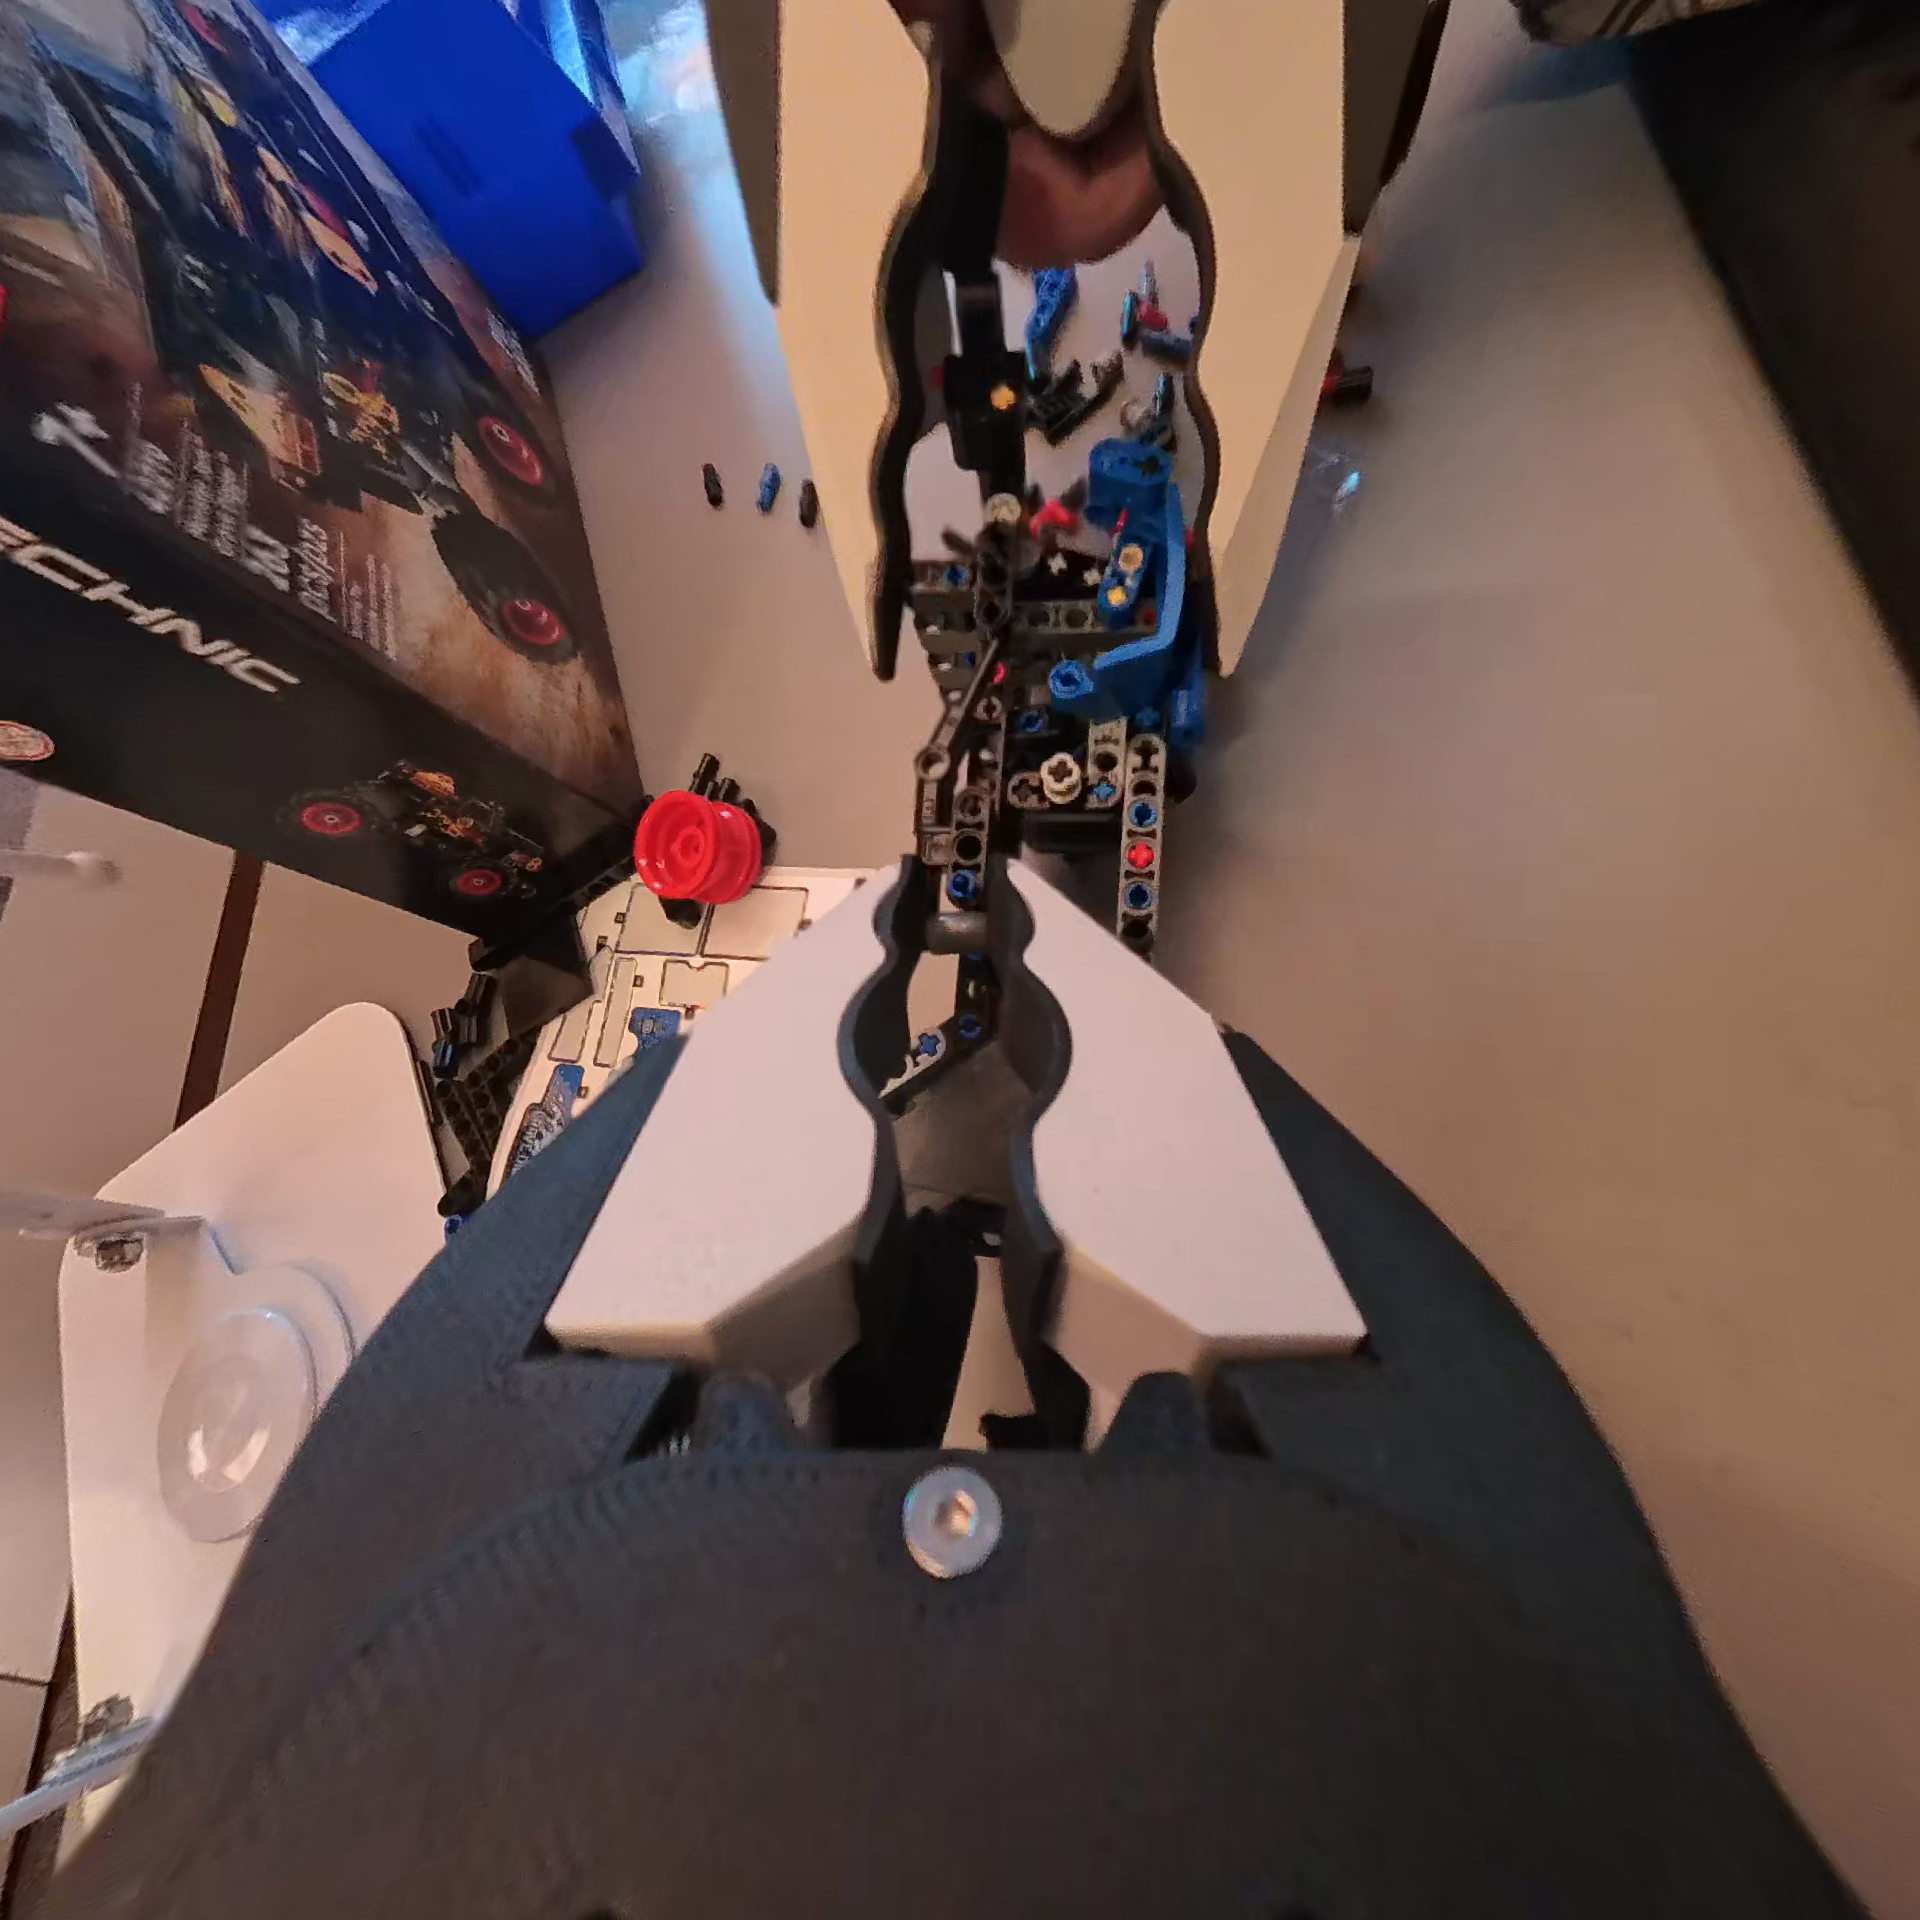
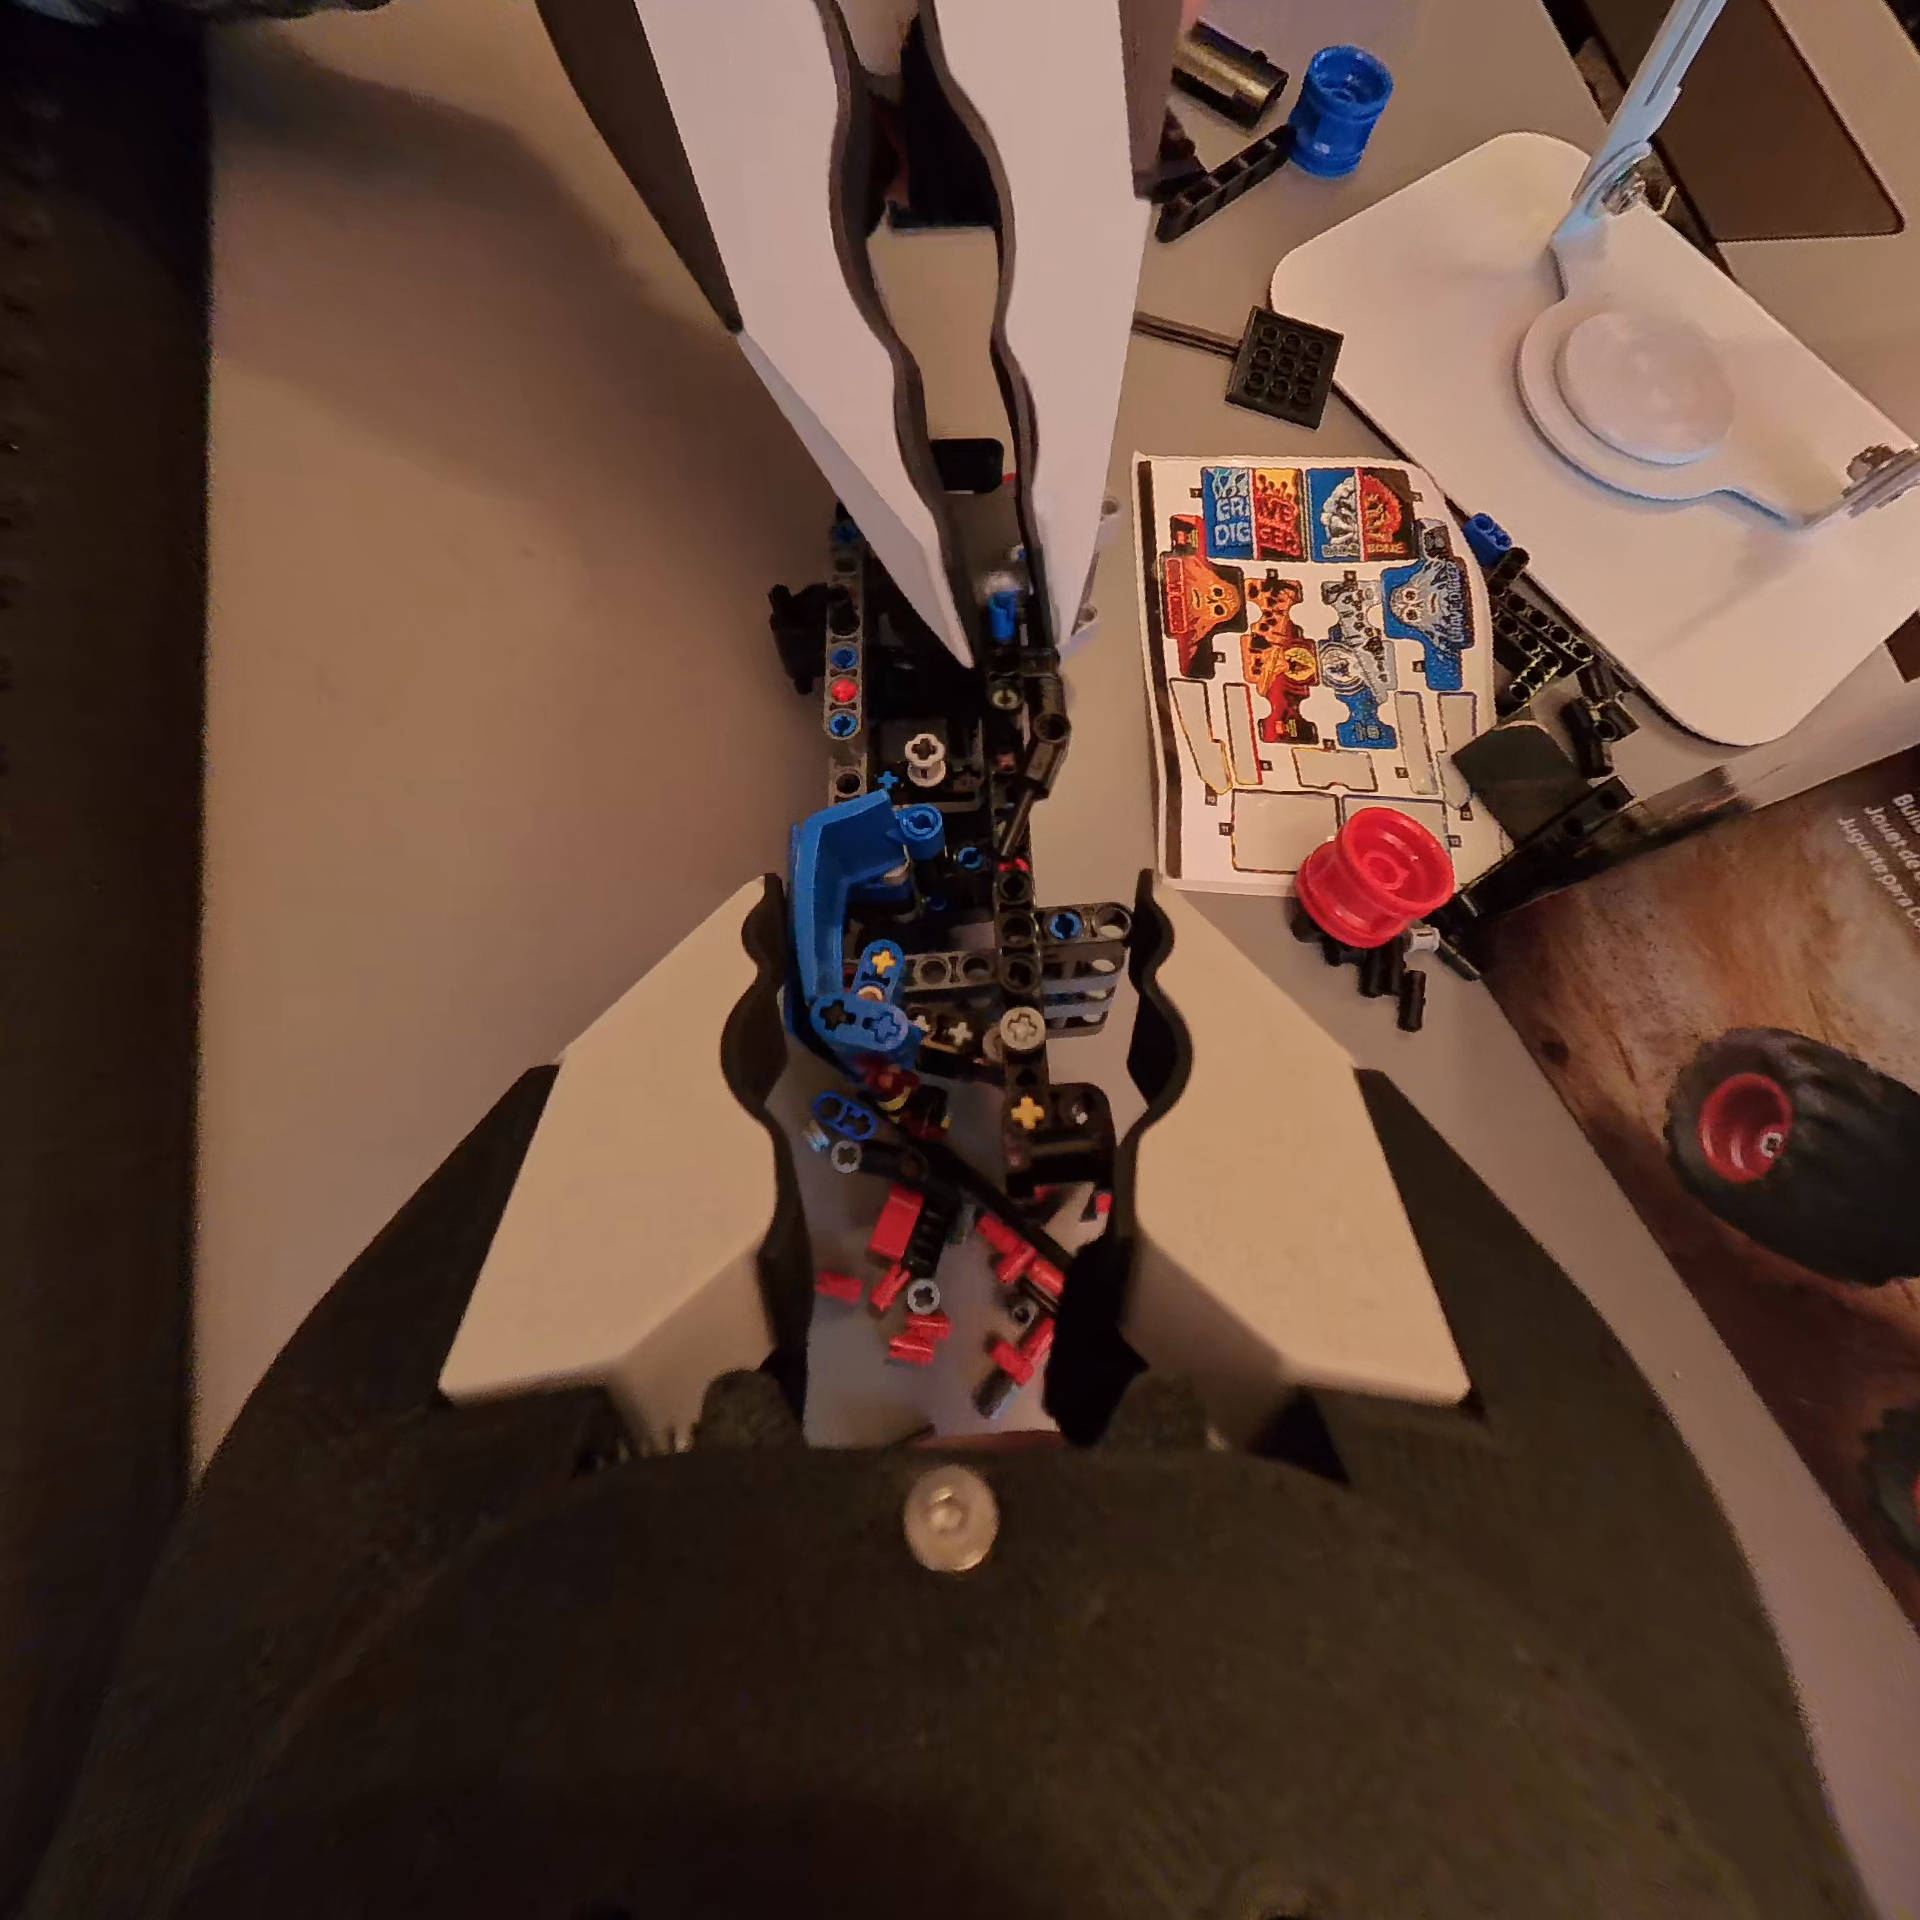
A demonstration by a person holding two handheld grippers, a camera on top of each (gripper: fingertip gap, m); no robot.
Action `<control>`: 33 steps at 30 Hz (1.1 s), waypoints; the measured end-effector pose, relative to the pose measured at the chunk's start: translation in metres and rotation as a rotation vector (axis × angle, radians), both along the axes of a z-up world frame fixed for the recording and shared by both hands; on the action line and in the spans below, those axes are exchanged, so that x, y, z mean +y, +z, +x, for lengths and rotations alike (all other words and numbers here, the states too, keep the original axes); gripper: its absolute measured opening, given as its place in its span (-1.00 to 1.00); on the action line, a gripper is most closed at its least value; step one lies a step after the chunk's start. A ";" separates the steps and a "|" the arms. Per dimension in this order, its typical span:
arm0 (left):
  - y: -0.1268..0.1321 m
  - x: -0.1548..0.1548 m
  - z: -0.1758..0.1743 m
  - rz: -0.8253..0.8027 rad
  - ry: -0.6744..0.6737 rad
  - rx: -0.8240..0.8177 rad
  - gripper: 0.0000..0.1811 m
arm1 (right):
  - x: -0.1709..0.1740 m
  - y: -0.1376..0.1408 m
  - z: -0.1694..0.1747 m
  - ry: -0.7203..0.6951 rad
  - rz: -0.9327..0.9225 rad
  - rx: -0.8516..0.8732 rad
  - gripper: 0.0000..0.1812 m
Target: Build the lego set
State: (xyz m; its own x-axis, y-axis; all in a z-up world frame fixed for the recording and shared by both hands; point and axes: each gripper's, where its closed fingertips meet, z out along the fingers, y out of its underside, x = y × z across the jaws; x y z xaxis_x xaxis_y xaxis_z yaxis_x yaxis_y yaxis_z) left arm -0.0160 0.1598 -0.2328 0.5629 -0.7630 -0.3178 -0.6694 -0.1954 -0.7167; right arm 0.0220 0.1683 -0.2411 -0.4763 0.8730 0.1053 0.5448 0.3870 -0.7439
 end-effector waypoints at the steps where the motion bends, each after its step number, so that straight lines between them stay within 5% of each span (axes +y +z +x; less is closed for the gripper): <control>1: -0.002 0.000 0.001 -0.002 -0.001 0.018 -0.88 | 0.000 0.000 0.001 0.001 -0.001 -0.002 -0.29; 11: -0.001 -0.001 0.002 -0.031 0.015 0.003 -0.88 | -0.001 0.000 0.001 -0.001 0.004 -0.005 -0.29; 13: 0.003 0.003 0.000 -0.031 0.033 0.000 -0.74 | -0.001 0.000 0.001 0.001 0.013 -0.003 -0.29; 27: -0.004 0.005 0.007 -0.013 0.026 0.026 -0.85 | -0.001 0.000 0.001 -0.003 -0.001 -0.009 -0.28; 33: 0.007 -0.001 0.000 0.162 0.040 0.248 -1.00 | -0.001 0.015 0.003 0.001 -0.051 0.050 -0.25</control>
State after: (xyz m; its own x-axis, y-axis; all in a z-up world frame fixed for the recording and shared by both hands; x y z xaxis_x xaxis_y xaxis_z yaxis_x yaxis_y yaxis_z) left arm -0.0158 0.1589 -0.2253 0.4815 -0.6698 -0.5653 -0.8222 -0.1218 -0.5561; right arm 0.0247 0.1671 -0.2260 -0.4724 0.8773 0.0846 0.5064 0.3487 -0.7886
